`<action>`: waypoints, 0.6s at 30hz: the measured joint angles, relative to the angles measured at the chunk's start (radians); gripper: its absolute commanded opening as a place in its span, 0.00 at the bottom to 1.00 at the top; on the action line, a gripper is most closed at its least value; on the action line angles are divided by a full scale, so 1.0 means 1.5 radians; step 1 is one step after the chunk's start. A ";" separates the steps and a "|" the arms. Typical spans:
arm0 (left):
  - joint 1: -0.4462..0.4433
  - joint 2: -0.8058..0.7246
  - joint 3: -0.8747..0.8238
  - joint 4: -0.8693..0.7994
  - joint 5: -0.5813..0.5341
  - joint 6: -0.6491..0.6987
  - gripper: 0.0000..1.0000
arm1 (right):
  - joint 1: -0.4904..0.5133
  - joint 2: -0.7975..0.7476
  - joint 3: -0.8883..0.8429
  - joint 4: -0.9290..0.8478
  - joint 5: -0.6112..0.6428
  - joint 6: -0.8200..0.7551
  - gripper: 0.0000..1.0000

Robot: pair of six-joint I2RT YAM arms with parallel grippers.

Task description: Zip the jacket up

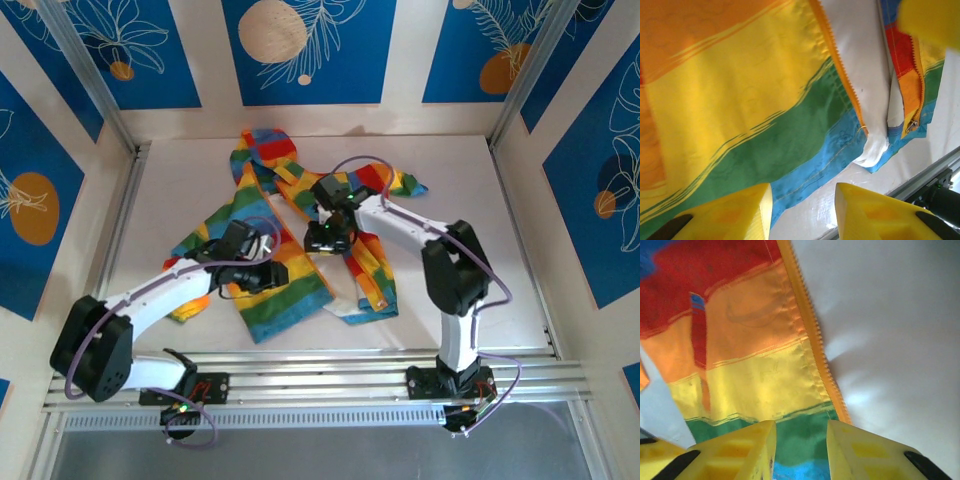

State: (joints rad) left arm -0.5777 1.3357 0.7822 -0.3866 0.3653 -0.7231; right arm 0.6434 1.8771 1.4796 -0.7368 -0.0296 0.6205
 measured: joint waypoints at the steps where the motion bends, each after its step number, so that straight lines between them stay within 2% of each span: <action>1: -0.016 0.011 0.013 -0.001 -0.011 0.000 0.37 | -0.013 -0.025 -0.011 -0.001 0.004 -0.005 0.33; 9: -0.123 0.110 0.094 -0.002 -0.093 -0.011 0.40 | -0.124 -0.178 -0.202 -0.023 0.035 -0.036 0.34; 13: -0.160 0.168 0.130 -0.002 -0.120 -0.025 0.40 | -0.138 -0.202 -0.283 -0.054 0.050 -0.047 0.31; 18: -0.182 0.221 0.160 0.003 -0.130 -0.041 0.40 | -0.136 -0.205 -0.309 -0.070 0.073 -0.059 0.31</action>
State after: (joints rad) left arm -0.8501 1.6672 1.0225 -0.3824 0.1699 -0.7841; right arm 0.4389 1.5692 1.0161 -0.8413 0.0803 0.5320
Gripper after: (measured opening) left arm 0.401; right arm 0.306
